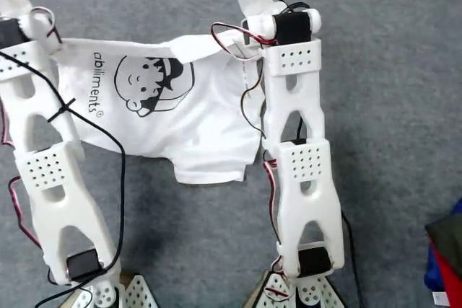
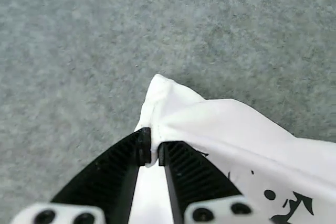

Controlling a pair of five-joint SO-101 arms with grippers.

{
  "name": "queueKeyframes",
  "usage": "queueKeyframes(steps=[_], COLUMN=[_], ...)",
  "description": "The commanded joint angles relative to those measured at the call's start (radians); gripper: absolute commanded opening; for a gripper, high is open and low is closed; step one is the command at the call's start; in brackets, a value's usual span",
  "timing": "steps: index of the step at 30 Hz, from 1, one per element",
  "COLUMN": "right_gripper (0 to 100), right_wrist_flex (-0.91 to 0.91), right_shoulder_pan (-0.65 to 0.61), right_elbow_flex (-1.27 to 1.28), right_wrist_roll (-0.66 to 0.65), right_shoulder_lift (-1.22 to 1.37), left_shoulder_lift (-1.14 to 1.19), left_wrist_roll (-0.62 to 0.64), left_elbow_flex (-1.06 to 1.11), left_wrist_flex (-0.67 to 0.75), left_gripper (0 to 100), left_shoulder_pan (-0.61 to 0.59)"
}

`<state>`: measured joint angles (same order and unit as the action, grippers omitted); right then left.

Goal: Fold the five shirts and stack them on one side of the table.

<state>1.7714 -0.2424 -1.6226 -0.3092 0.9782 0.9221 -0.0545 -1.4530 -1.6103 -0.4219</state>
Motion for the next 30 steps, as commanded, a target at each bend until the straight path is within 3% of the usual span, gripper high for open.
queueKeyframes(steps=[1, 21, 30], right_gripper=[0.4, 0.4, 0.4], right_wrist_flex=[0.017, 0.002, -0.16], right_shoulder_pan=[-0.027, -0.062, -0.113], right_elbow_flex=[0.025, 0.995, 1.468], right_wrist_roll=[-0.009, -0.009, -0.012], right_shoulder_lift=[-0.131, -0.74, -1.0], left_shoulder_lift=[-0.018, 0.031, 0.09], left_wrist_roll=[-0.043, -0.123, -0.155], left_elbow_flex=[-0.048, -0.044, -0.048], left_wrist_flex=[-0.037, -0.091, -0.144], left_gripper=[2, 2, 2], left_shoulder_pan=[-0.021, -0.005, -0.002])
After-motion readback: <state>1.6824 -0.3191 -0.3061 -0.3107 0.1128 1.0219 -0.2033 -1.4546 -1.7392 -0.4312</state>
